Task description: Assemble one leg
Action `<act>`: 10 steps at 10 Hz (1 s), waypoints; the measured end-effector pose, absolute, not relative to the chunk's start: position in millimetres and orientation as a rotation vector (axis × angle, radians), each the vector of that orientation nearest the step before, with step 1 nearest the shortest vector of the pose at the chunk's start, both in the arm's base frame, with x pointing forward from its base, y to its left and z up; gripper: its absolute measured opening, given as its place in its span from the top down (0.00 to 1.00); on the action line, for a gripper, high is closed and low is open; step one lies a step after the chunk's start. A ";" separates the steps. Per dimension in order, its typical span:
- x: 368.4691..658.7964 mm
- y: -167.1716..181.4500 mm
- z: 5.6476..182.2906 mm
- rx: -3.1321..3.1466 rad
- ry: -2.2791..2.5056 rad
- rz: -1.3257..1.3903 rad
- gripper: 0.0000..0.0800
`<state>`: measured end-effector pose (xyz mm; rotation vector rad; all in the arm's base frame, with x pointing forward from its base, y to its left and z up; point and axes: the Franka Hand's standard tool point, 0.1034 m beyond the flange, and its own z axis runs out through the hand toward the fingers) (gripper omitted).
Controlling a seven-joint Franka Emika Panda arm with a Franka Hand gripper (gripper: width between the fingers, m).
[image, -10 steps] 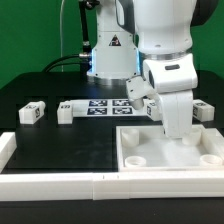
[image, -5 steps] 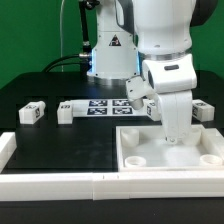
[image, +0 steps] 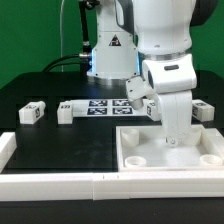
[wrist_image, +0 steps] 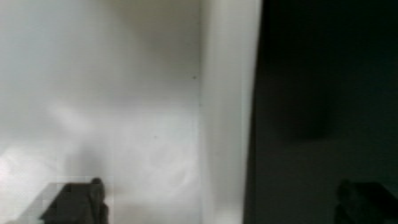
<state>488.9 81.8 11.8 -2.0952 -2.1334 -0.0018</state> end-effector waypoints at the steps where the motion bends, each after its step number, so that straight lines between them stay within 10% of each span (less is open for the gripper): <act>1: 488.8 82.1 12.3 -2.103 -2.127 -0.002 0.19; 6: 459.7 94.3 67.2 -2.366 -1.982 -0.071 0.19; 10: 457.5 94.6 63.9 -2.510 -1.771 -0.059 0.19</act>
Offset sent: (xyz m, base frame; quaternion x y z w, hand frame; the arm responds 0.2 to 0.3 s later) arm -0.0342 0.0087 0.0446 -0.0397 -0.0196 0.0704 0.9965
